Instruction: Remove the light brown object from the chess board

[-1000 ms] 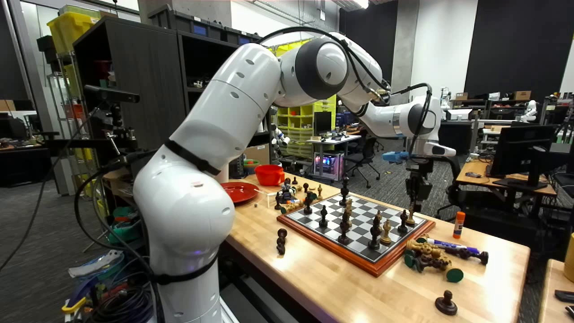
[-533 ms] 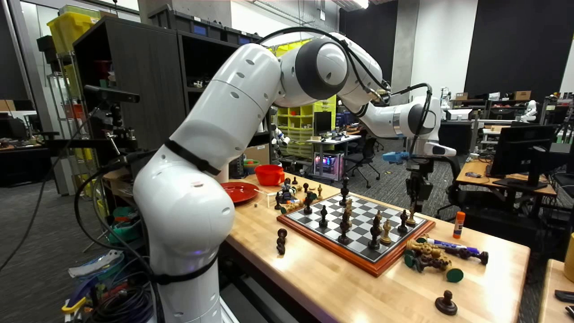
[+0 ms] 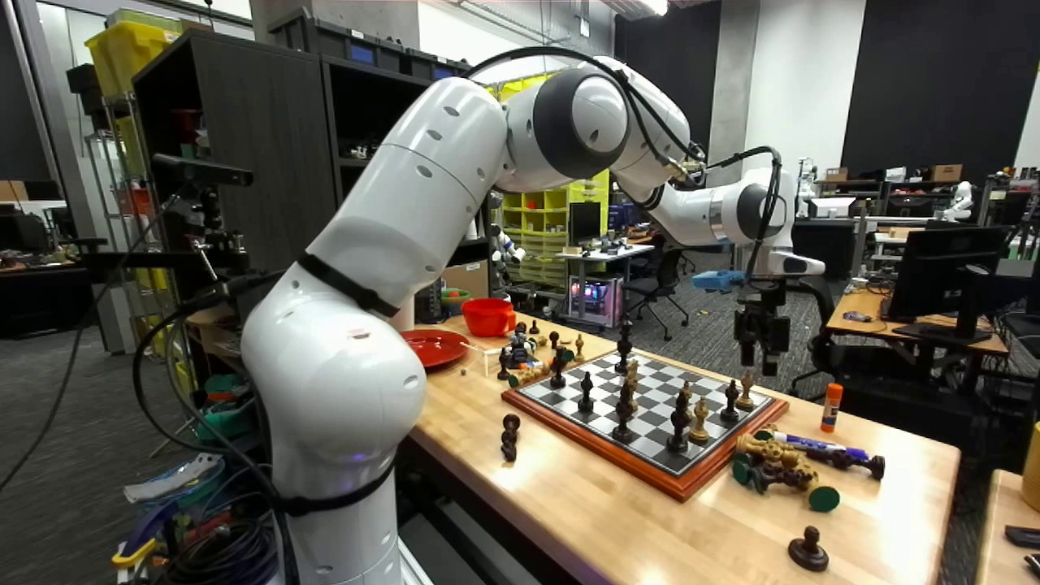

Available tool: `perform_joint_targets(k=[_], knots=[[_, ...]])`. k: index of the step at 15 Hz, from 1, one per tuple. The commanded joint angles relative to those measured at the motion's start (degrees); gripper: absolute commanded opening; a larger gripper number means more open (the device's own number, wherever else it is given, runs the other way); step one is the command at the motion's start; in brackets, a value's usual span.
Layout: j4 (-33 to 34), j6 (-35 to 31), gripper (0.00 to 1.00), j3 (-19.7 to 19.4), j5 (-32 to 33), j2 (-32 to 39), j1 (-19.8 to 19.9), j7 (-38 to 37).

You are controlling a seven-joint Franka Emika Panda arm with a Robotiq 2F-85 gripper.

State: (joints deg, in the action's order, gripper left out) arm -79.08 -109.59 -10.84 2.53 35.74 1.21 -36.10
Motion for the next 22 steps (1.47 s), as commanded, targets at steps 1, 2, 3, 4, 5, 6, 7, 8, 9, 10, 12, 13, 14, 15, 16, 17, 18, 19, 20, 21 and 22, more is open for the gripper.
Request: perform_joint_targets(k=[1,2,3,4,5,6,7,8,9,10,12,13,14,15,16,17,18,19,20,21,22], knots=[[-4.09,-1.03,1.00,0.55,0.96,-5.51,-0.58,2.07],[-4.74,-0.57,1.00,0.59,0.84,-6.72,-0.71,2.32],[-6.15,-0.72,1.00,0.70,0.73,-8.52,-0.77,2.81],[-7.64,-0.57,1.00,0.77,0.52,-10.43,-0.80,3.11],[-9.67,-0.30,1.00,0.80,0.24,-12.71,-0.80,2.83],[-11.46,-0.24,1.00,0.82,0.19,-14.68,-0.81,2.46],[-13.63,-0.23,1.00,0.81,0.04,-16.83,-0.77,1.80],[-15.52,0.10,1.00,1.00,-0.39,-18.71,-0.54,1.87],[-17.73,0.85,1.00,1.15,-0.75,-20.82,-0.42,1.80],[-19.92,1.90,1.00,1.38,-1.10,-22.80,-0.33,2.01],[-24.12,3.74,1.00,2.08,-2.37,-26.29,0.00,3.29],[-25.70,3.85,1.00,2.38,-2.74,-27.56,0.05,3.60],[-27.07,3.00,1.00,2.60,-2.96,-28.71,0.11,4.07],[-21.79,3.79,1.00,2.42,-1.95,-24.08,0.30,2.78],[-22.65,3.74,1.00,2.59,-1.95,-24.73,0.31,2.79],[-22.57,3.74,1.00,2.63,-1.94,-24.73,0.30,2.79],[-22.54,3.72,1.00,2.63,-1.94,-24.64,0.30,2.79],[-22.45,3.68,1.00,2.61,-1.94,-24.43,0.32,2.79],[-22.28,3.64,1.00,2.58,-1.94,-24.12,0.37,2.80],[-22.12,3.64,1.00,2.54,-1.95,-23.84,0.44,2.80],[-22.11,3.64,1.00,2.54,-1.95,-23.80,0.45,2.80]])
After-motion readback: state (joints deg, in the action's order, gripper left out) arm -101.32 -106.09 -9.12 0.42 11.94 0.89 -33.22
